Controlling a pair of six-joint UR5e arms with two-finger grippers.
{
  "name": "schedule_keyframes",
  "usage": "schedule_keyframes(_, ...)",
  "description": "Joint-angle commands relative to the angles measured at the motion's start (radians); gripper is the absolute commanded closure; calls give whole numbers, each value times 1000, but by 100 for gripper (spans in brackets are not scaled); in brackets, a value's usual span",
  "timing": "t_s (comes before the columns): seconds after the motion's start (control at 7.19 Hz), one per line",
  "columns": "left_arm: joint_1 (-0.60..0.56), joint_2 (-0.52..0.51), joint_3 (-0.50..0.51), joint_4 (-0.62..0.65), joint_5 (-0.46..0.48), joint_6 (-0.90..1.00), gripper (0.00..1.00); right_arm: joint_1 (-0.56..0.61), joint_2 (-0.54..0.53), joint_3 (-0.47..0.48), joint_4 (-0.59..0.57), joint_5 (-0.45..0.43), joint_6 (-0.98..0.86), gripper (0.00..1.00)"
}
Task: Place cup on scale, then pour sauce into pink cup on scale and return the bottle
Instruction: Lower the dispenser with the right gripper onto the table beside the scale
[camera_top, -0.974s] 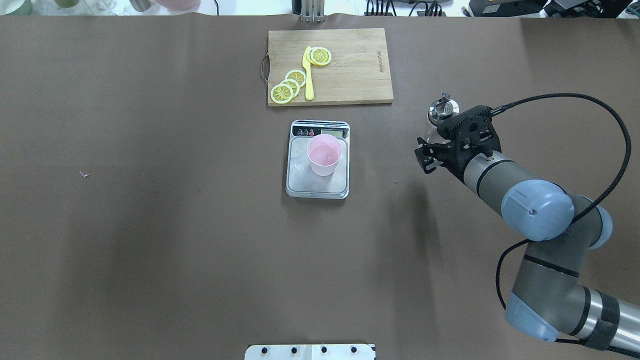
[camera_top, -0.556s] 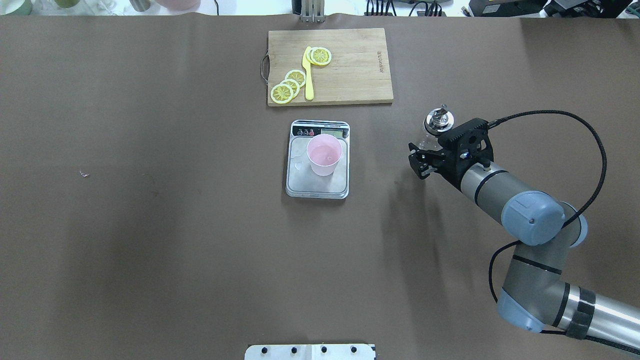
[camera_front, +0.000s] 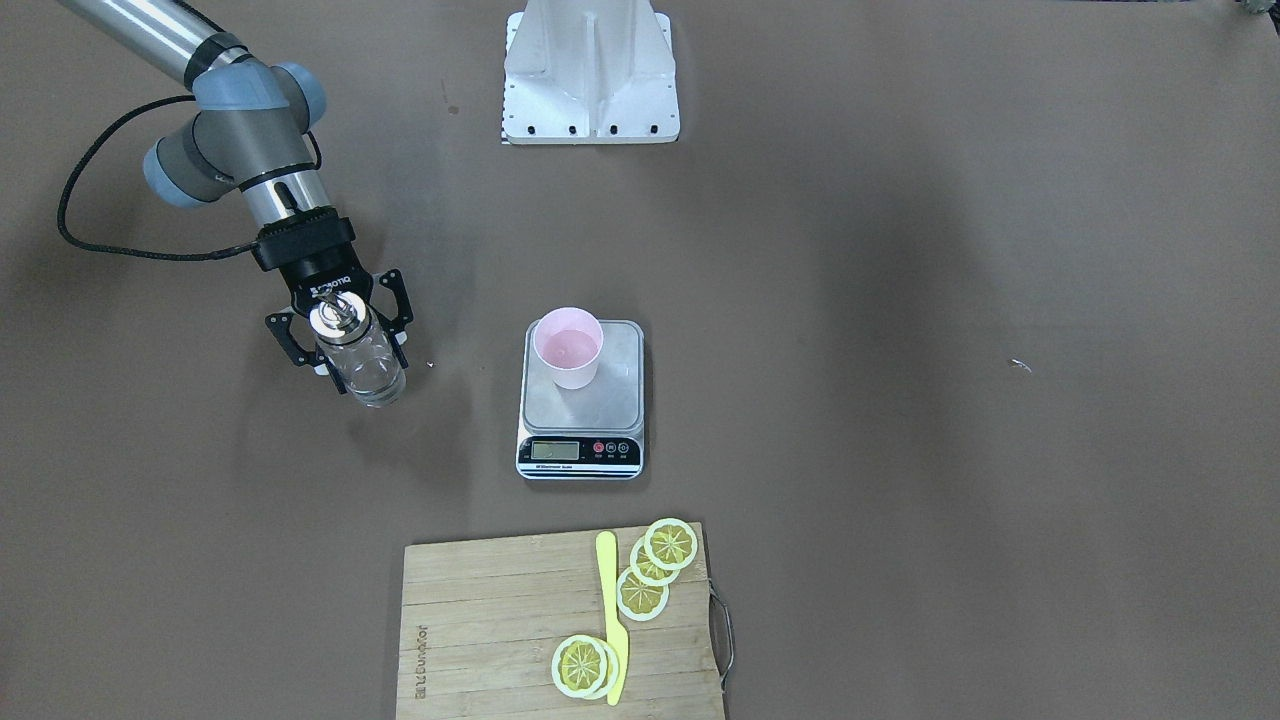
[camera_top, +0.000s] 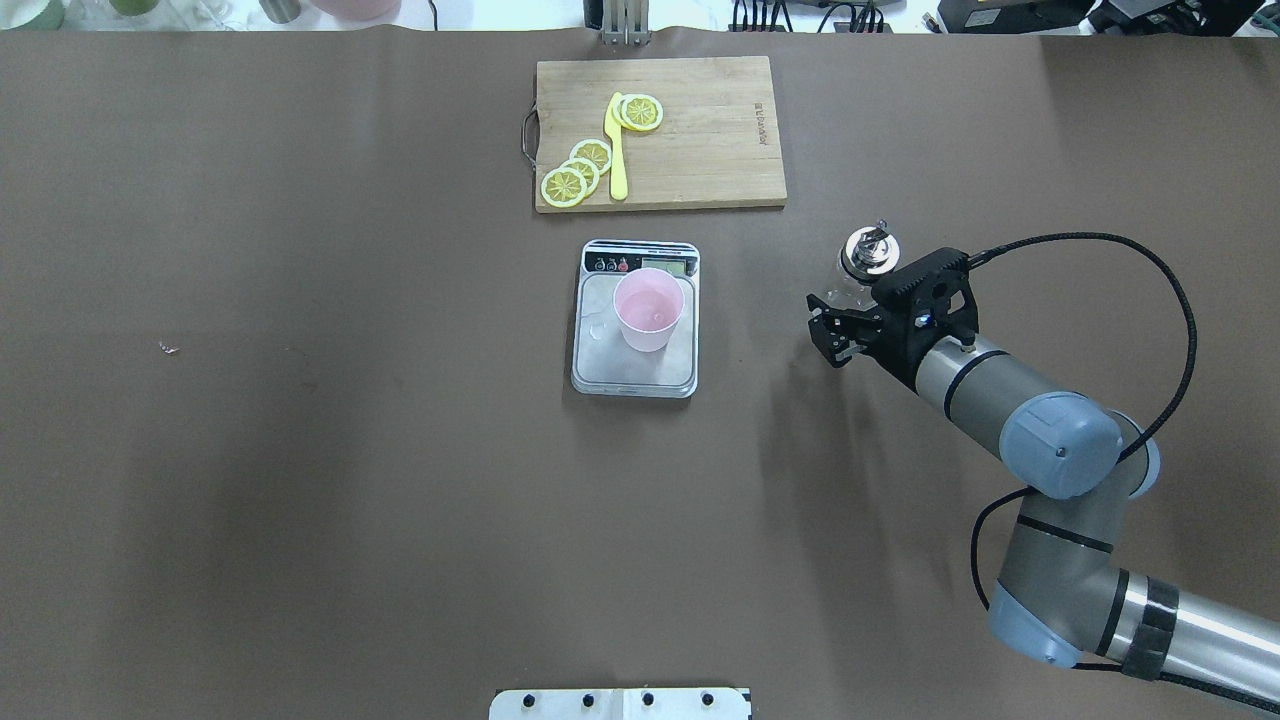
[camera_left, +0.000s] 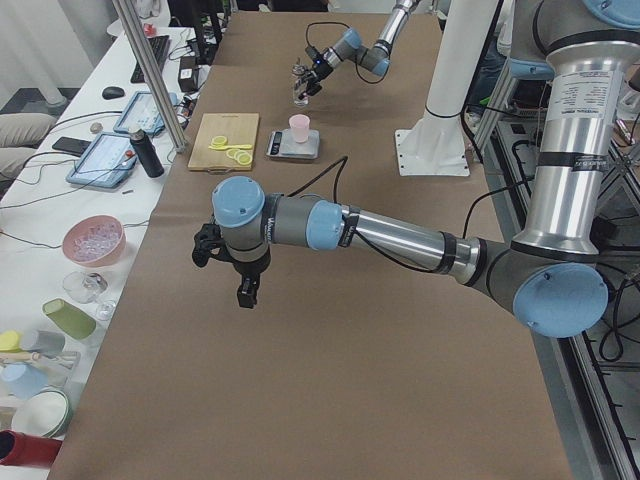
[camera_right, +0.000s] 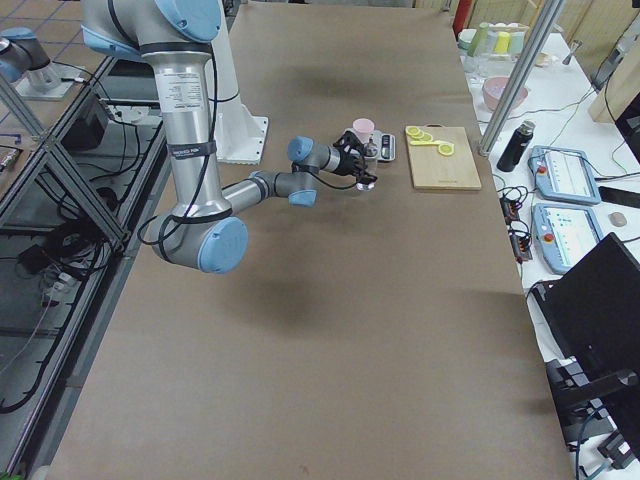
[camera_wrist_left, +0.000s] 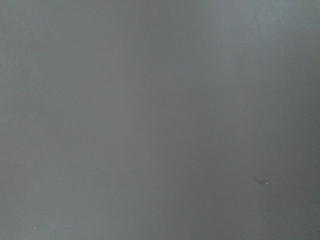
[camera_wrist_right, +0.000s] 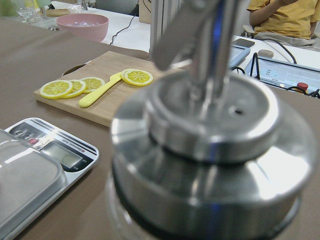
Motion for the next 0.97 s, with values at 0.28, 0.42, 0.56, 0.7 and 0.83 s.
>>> schedule_keyframes(0.28, -3, 5, -2, -1, -1, 0, 1, -16, -16, -2, 18, -1, 61, 95)
schedule_keyframes(0.42, -3, 5, -3, -1, -1, 0, 1, -16, -24, -5, 24, 2, 59, 94)
schedule_keyframes(0.56, -3, 5, -3, -1, -1, 0, 1, -17, -27, -22, 26, 4, 59, 94)
schedule_keyframes(0.7, -3, 5, -3, -1, -1, 0, 1, -17, -27, -24, 26, 2, 59, 93)
schedule_keyframes(0.83, -2, 3, -3, 0, -1, 0, 1, -17, -27, -36, 26, 2, 59, 93)
